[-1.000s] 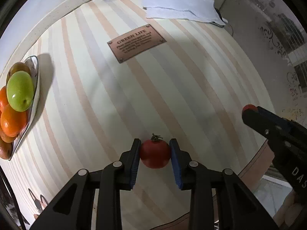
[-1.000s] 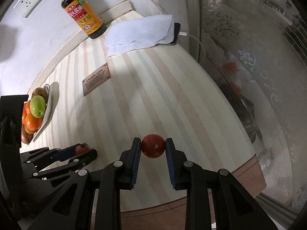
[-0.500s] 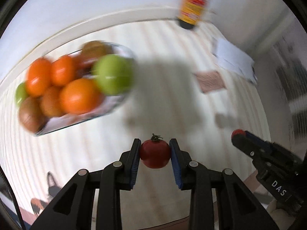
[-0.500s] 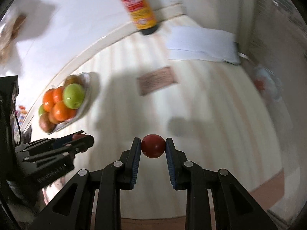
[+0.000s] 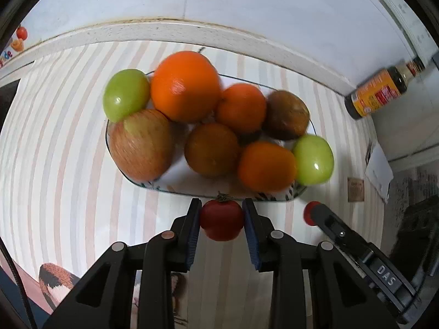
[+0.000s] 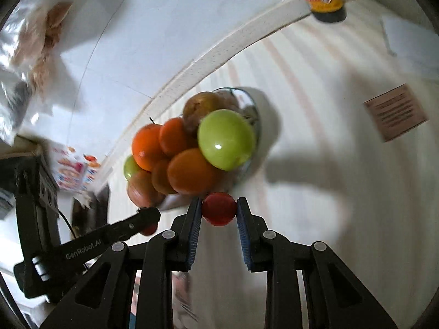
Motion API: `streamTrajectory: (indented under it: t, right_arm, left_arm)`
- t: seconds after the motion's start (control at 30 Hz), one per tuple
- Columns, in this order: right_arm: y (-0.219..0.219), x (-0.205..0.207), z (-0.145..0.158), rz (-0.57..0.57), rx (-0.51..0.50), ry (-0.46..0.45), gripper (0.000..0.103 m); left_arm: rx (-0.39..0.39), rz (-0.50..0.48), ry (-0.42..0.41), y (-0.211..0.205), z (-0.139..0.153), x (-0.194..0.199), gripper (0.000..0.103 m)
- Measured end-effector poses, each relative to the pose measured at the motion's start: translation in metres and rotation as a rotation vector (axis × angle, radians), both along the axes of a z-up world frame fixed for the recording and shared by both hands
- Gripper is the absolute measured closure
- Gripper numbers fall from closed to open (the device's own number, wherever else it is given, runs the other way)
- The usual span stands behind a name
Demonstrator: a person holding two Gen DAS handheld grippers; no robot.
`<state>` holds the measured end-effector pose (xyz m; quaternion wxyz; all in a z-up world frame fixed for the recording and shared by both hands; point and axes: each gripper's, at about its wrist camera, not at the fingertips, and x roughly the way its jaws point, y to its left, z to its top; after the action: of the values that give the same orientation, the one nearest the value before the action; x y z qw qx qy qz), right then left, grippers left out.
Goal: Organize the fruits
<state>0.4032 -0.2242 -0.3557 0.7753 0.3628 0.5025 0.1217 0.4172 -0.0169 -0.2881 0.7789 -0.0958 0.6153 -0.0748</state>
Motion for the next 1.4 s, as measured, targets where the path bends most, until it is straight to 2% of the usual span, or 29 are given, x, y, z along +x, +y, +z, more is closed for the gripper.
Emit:
streamTrajectory:
  t: [0.1,0.53,0.57,0.63,0.67,0.7,0.8,0.87,0.9,0.97,1.0,1.03,1.1,1.2,1.4]
  right_arm:
    - [0.004,0.007,-0.012,-0.029,0.057,0.01,0.075]
    - [0.007,0.016,-0.017,-0.066,0.013,-0.006,0.073]
    - [0.007,0.016,-0.017,-0.067,0.004,-0.004,0.069]
    - [0.005,0.014,-0.016,-0.077,-0.001,-0.007,0.054]
    - [0.004,0.013,-0.015,-0.085,-0.001,-0.013,0.041]
    - [0.002,0.012,-0.013,-0.09,-0.005,-0.016,0.034]
    - [0.0,0.01,-0.008,-0.091,-0.012,-0.028,0.034]
    - [-0.003,0.007,-0.001,-0.091,-0.029,-0.031,0.029]
    - [-0.003,0.005,0.004,-0.089,-0.049,-0.03,0.022]
    - [-0.005,0.002,0.016,-0.082,-0.149,-0.015,0.015]
    - [-0.005,0.002,0.023,-0.068,-0.216,-0.005,0.013]
    - [-0.002,0.003,0.028,-0.046,-0.291,0.01,0.012]
    - [0.003,0.006,0.039,0.001,-0.414,0.033,0.009]
    - [0.01,0.006,0.053,0.052,-0.517,0.017,0.008]
    - [0.029,0.002,0.081,0.127,-0.614,-0.055,0.006]
  left_arm:
    - [-0.013,0.001,0.005,0.004,-0.004,0.006,0.075]
    - [0.001,-0.024,0.024,-0.003,-0.023,0.024,0.074]
    - [0.012,-0.025,0.026,-0.004,-0.024,0.025,0.074]
    - [0.037,-0.03,0.026,-0.006,-0.024,0.026,0.074]
    - [0.045,-0.029,0.022,-0.006,-0.024,0.026,0.074]
    - [0.048,-0.027,0.015,-0.006,-0.022,0.026,0.073]
    - [0.045,-0.022,0.004,-0.004,-0.018,0.024,0.064]
    - [0.034,-0.017,-0.004,-0.002,-0.012,0.023,0.064]
    - [0.032,-0.015,-0.008,0.0,-0.009,0.022,0.062]
    - [0.039,-0.013,-0.023,0.004,-0.001,0.02,0.042]
    - [0.047,-0.011,-0.03,0.006,0.003,0.019,0.019]
    - [0.058,-0.01,-0.037,0.008,0.006,0.018,0.01]
    - [0.089,-0.007,-0.051,0.01,0.012,0.014,0.009]
    - [0.145,0.004,-0.061,0.015,0.017,0.007,0.009]
    - [0.161,0.053,-0.093,0.025,0.032,-0.011,0.009]
